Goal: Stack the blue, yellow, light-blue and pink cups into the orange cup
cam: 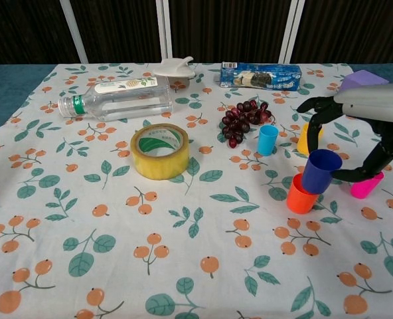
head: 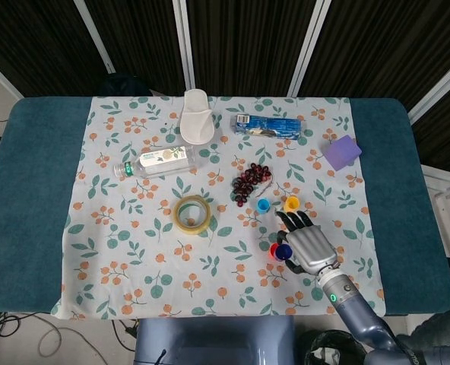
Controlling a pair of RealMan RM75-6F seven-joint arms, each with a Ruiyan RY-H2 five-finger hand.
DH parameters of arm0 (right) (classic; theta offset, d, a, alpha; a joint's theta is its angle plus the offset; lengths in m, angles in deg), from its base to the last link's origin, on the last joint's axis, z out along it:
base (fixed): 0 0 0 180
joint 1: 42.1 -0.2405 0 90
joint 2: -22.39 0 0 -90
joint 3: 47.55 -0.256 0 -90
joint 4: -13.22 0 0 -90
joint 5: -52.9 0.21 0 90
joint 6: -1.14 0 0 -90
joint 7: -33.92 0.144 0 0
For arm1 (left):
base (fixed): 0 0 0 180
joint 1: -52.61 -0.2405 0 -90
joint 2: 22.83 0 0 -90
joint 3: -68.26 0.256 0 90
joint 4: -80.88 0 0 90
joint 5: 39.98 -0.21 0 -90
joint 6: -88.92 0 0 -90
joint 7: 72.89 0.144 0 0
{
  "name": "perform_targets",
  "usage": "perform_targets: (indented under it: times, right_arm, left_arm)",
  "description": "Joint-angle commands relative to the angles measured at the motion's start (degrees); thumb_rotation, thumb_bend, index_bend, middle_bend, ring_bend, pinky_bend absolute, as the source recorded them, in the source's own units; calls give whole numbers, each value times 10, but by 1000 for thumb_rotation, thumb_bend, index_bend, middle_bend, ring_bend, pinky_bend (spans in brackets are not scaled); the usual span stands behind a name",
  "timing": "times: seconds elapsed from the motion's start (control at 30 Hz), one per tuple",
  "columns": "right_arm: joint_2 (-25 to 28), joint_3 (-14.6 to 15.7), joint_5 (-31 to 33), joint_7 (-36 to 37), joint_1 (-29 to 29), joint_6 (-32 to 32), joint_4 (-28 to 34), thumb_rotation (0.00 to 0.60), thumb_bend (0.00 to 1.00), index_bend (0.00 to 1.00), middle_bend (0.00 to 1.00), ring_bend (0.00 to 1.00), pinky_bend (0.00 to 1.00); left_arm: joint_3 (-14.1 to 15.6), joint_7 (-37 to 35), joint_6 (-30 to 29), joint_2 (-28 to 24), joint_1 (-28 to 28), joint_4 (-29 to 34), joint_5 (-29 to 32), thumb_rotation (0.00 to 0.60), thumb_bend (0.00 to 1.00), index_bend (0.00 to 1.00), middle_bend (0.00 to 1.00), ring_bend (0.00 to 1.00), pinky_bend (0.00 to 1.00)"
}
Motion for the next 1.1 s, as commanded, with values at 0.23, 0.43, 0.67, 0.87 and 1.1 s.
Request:
perform_targets:
  times: [0.23, 0.43, 0.67, 0.87, 1.1]
  right_arm:
    - [-17, -7, 20, 5, -2, 10, -28, 600, 401, 496, 0, 0, 0]
    - [-22, -6, 26, 4, -3, 15, -38, 600, 401, 470, 0, 0, 0]
    - [-24, -6, 40, -4, -6, 17, -40, 600, 400, 113, 0, 0, 0]
    - [-23, -42, 62, 5, -15, 2, -50, 600, 401, 109, 0, 0, 0]
    - [-34, -99, 126, 4, -48, 3, -121, 600, 401, 153, 0, 0, 0]
  left_arm:
    - [-1, -1, 2, -1, 1, -2, 2, 600, 813, 67, 0, 0, 61]
    - [-1, -1, 2, -1, 1, -2, 2, 600, 814, 68, 0, 0, 61]
    - [-1, 0, 1, -1, 0, -1, 1, 600, 813, 68, 0, 0, 61]
    - [-1, -1, 0, -1, 0, -1, 1, 600, 813, 68, 0, 0, 62]
    - [-2, -3, 0, -2, -1, -1, 3, 600, 814, 68, 0, 0, 62]
